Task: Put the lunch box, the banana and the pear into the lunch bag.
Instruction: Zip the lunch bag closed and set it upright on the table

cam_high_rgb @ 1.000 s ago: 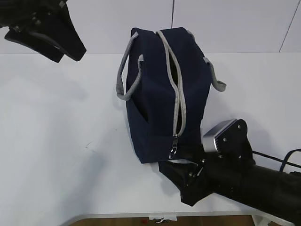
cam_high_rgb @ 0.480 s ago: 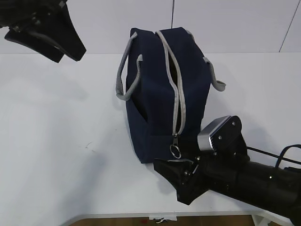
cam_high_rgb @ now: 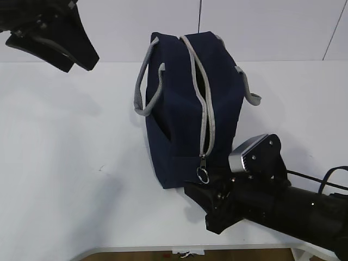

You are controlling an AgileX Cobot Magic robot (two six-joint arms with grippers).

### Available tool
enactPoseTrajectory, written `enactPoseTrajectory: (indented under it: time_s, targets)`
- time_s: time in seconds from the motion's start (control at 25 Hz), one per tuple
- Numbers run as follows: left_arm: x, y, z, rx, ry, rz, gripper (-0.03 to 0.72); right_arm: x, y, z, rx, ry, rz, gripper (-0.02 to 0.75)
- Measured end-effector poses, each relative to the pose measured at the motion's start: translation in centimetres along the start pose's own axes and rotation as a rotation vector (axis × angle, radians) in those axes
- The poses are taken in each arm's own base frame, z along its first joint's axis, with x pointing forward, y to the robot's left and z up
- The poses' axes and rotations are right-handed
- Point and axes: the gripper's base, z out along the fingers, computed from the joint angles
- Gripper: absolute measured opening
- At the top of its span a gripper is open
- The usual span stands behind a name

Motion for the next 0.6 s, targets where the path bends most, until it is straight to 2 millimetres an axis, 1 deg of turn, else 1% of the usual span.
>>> enactPoseTrajectory:
  time_s: [0.28, 0.36, 0.48, 0.6]
  targets:
    - [0.00, 0.00, 0.00, 0.000, 0.000, 0.000, 0.387, 0.09, -0.02, 0.00, 0.002, 0.010, 0.000, 0.372]
    - [0.00, 0.00, 0.00, 0.000, 0.000, 0.000, 0.384, 0.09, -0.02, 0.00, 0.002, 0.010, 0.000, 0.333]
    - [0.00, 0.00, 0.00, 0.000, 0.000, 0.000, 0.383, 0.11, -0.03, 0.00, 0.003, 0.012, 0.000, 0.255]
    - [0.00, 0.00, 0.00, 0.000, 0.000, 0.000, 0.382, 0.10, -0.03, 0.00, 0.003, 0.011, 0.000, 0.220]
